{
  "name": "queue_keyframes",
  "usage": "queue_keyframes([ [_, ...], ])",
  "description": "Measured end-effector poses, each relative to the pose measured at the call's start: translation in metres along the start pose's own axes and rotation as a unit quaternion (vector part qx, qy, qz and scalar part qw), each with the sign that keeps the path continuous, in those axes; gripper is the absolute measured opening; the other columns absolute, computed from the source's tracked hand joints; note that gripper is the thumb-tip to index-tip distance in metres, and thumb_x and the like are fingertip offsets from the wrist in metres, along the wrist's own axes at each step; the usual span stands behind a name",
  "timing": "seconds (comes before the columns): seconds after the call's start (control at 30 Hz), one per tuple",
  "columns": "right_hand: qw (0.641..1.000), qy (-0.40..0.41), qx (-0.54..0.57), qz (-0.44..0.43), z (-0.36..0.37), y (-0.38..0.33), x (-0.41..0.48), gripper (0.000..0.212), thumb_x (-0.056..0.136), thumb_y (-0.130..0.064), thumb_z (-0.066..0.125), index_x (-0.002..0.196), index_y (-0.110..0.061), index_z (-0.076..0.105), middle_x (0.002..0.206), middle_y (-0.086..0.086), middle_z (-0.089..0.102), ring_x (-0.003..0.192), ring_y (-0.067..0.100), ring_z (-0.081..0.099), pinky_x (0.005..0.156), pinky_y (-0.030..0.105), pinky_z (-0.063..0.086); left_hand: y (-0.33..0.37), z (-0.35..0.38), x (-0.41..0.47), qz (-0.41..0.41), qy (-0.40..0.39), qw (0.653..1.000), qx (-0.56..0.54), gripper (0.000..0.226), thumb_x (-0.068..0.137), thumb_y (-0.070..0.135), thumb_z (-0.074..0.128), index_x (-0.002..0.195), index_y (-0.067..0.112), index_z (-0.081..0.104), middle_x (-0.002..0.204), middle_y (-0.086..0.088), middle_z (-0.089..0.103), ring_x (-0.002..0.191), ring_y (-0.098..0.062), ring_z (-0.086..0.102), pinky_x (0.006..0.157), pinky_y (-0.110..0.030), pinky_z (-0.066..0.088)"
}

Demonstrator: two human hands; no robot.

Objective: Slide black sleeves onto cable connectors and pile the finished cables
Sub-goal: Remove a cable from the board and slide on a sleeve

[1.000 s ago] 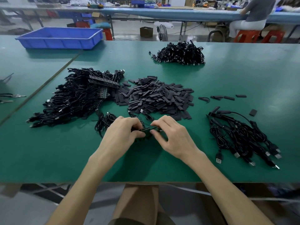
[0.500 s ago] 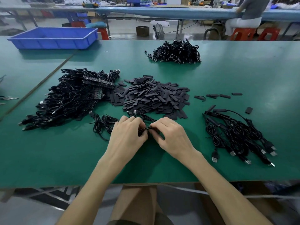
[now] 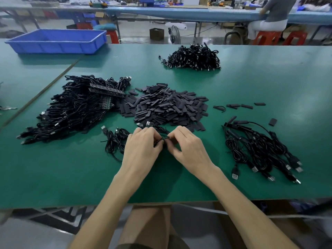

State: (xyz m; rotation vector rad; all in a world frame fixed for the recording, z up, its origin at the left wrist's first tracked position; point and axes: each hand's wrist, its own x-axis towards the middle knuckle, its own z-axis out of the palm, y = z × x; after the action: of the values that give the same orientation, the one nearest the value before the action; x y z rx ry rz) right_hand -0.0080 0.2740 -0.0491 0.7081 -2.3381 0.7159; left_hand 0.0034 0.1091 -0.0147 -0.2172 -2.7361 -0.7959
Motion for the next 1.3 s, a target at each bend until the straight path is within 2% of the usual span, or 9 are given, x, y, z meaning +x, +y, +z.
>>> queue_keyframes([
  [0.2, 0.972, 0.061, 0.109, 0.197, -0.001, 0.007, 0.004, 0.013, 0.106, -0.020, 0.053, 0.096, -0.012, 0.055, 0.091, -0.001, 0.055, 0.074, 0.009, 0.048, 0.067, 0.026, 0.042, -0.015, -0.013, -0.007, 0.016, -0.002, 0.993, 0.119, 0.011, 0.098, 0.028, 0.064, 0.101, 0.019, 0.057, 0.103, 0.002, 0.062, 0.103, -0.023, 0.051, 0.092, -0.035, 0.038],
  [0.33, 0.873, 0.158, 0.271, 0.373, -0.009, 0.020, 0.005, 0.016, 0.108, -0.020, 0.046, 0.097, -0.016, 0.057, 0.090, 0.004, 0.076, 0.072, 0.020, 0.067, 0.066, 0.045, 0.052, -0.032, -0.033, -0.008, -0.057, -0.037, 0.970, 0.235, 0.011, 0.098, 0.015, 0.061, 0.104, 0.014, 0.052, 0.111, -0.005, 0.061, 0.109, -0.029, 0.052, 0.095, -0.038, 0.036],
  [0.43, 0.804, 0.176, 0.393, 0.411, -0.010, 0.025, 0.006, 0.015, 0.109, -0.018, 0.038, 0.100, -0.013, 0.049, 0.094, 0.006, 0.080, 0.086, 0.024, 0.077, 0.072, 0.034, 0.056, -0.038, -0.042, -0.009, -0.121, -0.041, 0.947, 0.294, 0.021, 0.089, 0.001, 0.058, 0.095, 0.011, 0.039, 0.113, -0.014, 0.054, 0.108, -0.034, 0.046, 0.096, -0.043, 0.034],
  [0.63, 0.767, 0.203, 0.437, 0.423, -0.010, 0.032, 0.005, 0.017, 0.110, -0.017, 0.039, 0.100, -0.009, 0.050, 0.082, 0.011, 0.078, 0.075, 0.028, 0.075, 0.069, 0.029, 0.059, -0.024, -0.014, -0.004, 0.012, -0.026, 0.990, 0.135, 0.029, 0.099, 0.034, 0.062, 0.121, 0.018, 0.054, 0.125, -0.002, 0.047, 0.121, -0.023, 0.039, 0.102, -0.035, 0.020],
  [0.83, 0.775, 0.207, 0.412, 0.432, -0.009, 0.033, 0.004, 0.021, 0.107, -0.017, 0.051, 0.095, -0.009, 0.066, 0.065, -0.002, 0.068, 0.060, 0.012, 0.062, 0.057, 0.023, 0.053, -0.024, 0.010, 0.000, 0.091, -0.055, 0.990, 0.097, 0.018, 0.102, 0.032, 0.057, 0.116, 0.021, 0.056, 0.115, 0.003, 0.051, 0.111, -0.019, 0.048, 0.099, -0.032, 0.033],
  [0.97, 0.790, 0.184, 0.403, 0.425, -0.009, 0.032, 0.004, 0.026, 0.107, -0.017, 0.052, 0.093, -0.009, 0.071, 0.065, -0.003, 0.067, 0.060, 0.010, 0.060, 0.058, 0.021, 0.051, -0.042, 0.005, 0.002, 0.043, -0.012, 0.991, 0.129, 0.013, 0.100, 0.007, 0.058, 0.111, 0.014, 0.060, 0.110, -0.002, 0.055, 0.104, -0.025, 0.051, 0.094, -0.036, 0.041],
  [1.1, 0.813, 0.154, 0.388, 0.405, -0.008, 0.030, 0.004, 0.027, 0.108, -0.020, 0.053, 0.094, -0.013, 0.075, 0.066, -0.005, 0.067, 0.062, 0.007, 0.061, 0.060, 0.019, 0.050, -0.044, 0.006, 0.000, -0.017, 0.025, 0.983, 0.183, 0.035, 0.079, -0.019, 0.057, 0.105, 0.004, 0.062, 0.109, -0.013, 0.053, 0.104, -0.033, 0.048, 0.095, -0.040, 0.035],
  [1.2, 0.824, 0.143, 0.386, 0.389, -0.008, 0.029, 0.003, 0.026, 0.107, -0.022, 0.056, 0.095, -0.019, 0.078, 0.070, -0.002, 0.071, 0.063, 0.006, 0.060, 0.062, 0.017, 0.050, -0.032, 0.011, 0.005, 0.002, 0.017, 0.990, 0.141, 0.025, 0.090, -0.006, 0.058, 0.110, 0.010, 0.063, 0.111, -0.008, 0.053, 0.106, -0.030, 0.049, 0.097, -0.038, 0.028],
  [1.3, 0.834, 0.132, 0.378, 0.379, -0.007, 0.030, 0.003, 0.024, 0.108, -0.022, 0.056, 0.098, -0.023, 0.079, 0.073, -0.001, 0.072, 0.063, 0.006, 0.058, 0.065, 0.017, 0.049, -0.014, 0.020, 0.021, 0.049, -0.007, 0.999, 0.015, 0.013, 0.102, 0.013, 0.056, 0.110, 0.015, 0.065, 0.108, -0.001, 0.058, 0.101, -0.023, 0.053, 0.094, -0.037, 0.040],
])
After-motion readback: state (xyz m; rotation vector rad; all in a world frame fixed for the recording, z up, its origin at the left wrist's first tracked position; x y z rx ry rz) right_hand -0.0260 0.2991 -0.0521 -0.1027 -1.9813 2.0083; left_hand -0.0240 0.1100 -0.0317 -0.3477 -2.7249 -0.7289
